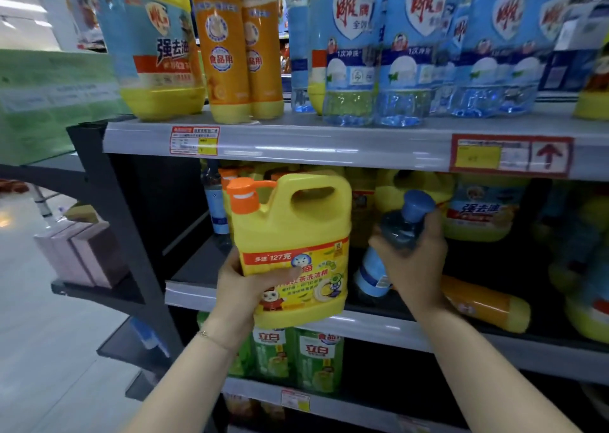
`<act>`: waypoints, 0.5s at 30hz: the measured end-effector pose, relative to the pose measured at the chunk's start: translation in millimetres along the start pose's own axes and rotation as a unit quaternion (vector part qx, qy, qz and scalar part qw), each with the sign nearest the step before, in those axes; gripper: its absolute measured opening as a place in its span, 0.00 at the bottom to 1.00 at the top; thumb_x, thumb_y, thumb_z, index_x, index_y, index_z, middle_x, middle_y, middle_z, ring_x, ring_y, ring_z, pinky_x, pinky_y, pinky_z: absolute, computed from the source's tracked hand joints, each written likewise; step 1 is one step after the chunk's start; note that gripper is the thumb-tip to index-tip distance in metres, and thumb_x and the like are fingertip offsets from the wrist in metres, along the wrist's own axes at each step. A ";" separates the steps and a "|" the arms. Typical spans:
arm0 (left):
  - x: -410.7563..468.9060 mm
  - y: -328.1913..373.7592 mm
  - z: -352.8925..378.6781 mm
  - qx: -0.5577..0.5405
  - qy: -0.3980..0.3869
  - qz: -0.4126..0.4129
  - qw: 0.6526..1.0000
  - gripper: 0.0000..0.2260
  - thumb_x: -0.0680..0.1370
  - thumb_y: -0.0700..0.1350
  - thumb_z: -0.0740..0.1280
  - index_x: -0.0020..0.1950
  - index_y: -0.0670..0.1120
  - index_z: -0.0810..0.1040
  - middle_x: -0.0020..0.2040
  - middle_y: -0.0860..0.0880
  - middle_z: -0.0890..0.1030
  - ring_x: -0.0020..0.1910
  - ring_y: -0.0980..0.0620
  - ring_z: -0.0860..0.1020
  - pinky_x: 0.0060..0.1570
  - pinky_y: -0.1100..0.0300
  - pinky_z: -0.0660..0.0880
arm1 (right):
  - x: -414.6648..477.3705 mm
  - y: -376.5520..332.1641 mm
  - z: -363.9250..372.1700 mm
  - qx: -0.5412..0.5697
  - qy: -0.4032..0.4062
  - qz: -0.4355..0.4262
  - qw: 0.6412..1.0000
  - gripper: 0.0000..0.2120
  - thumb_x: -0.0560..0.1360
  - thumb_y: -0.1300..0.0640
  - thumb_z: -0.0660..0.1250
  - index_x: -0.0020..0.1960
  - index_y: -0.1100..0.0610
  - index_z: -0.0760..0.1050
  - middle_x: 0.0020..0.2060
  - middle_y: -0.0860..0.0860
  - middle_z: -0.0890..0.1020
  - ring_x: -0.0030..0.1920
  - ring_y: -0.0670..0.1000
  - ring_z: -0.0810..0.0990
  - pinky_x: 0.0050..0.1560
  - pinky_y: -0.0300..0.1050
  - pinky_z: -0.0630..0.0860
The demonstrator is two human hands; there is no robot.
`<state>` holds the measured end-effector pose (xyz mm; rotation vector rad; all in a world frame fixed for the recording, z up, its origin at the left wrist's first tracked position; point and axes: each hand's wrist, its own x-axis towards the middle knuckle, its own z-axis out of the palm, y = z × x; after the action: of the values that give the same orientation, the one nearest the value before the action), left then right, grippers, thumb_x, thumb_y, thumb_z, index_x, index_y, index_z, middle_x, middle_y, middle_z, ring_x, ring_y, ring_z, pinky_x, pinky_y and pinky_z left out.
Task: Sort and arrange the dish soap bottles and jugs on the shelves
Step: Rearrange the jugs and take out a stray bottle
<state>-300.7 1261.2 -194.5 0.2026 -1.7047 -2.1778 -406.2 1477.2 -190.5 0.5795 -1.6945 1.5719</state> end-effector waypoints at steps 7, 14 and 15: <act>2.1 -10.8 45.3 -0.014 0.028 0.014 0.999 0.33 0.54 0.41 0.84 0.58 0.48 0.79 0.51 0.48 0.86 0.48 0.46 0.85 0.40 0.50 0.82 | 19.3 16.5 -48.4 -0.027 0.032 0.006 0.999 0.23 0.60 0.51 0.70 0.50 0.55 0.67 0.38 0.42 0.76 0.38 0.35 0.77 0.39 0.29 0.72; 13.6 -36.4 107.7 0.000 0.096 0.021 0.995 0.34 0.54 0.45 0.85 0.58 0.52 0.79 0.51 0.52 0.85 0.50 0.49 0.84 0.49 0.44 0.81 | 22.7 26.7 -66.7 -0.003 0.022 0.020 1.000 0.21 0.63 0.60 0.74 0.52 0.54 0.68 0.43 0.35 0.80 0.42 0.35 0.79 0.42 0.28 0.74; 15.8 -40.4 114.5 0.002 0.106 0.034 0.994 0.33 0.56 0.43 0.84 0.58 0.51 0.79 0.51 0.51 0.85 0.49 0.49 0.84 0.50 0.44 0.81 | 21.8 27.6 -67.1 0.001 0.013 0.020 1.000 0.21 0.63 0.59 0.74 0.52 0.57 0.68 0.42 0.36 0.80 0.42 0.34 0.79 0.43 0.28 0.74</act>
<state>-361.2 1367.4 -201.8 0.3581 -1.5757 -2.0252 -426.3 1550.2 -193.2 0.5271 -1.6947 1.6023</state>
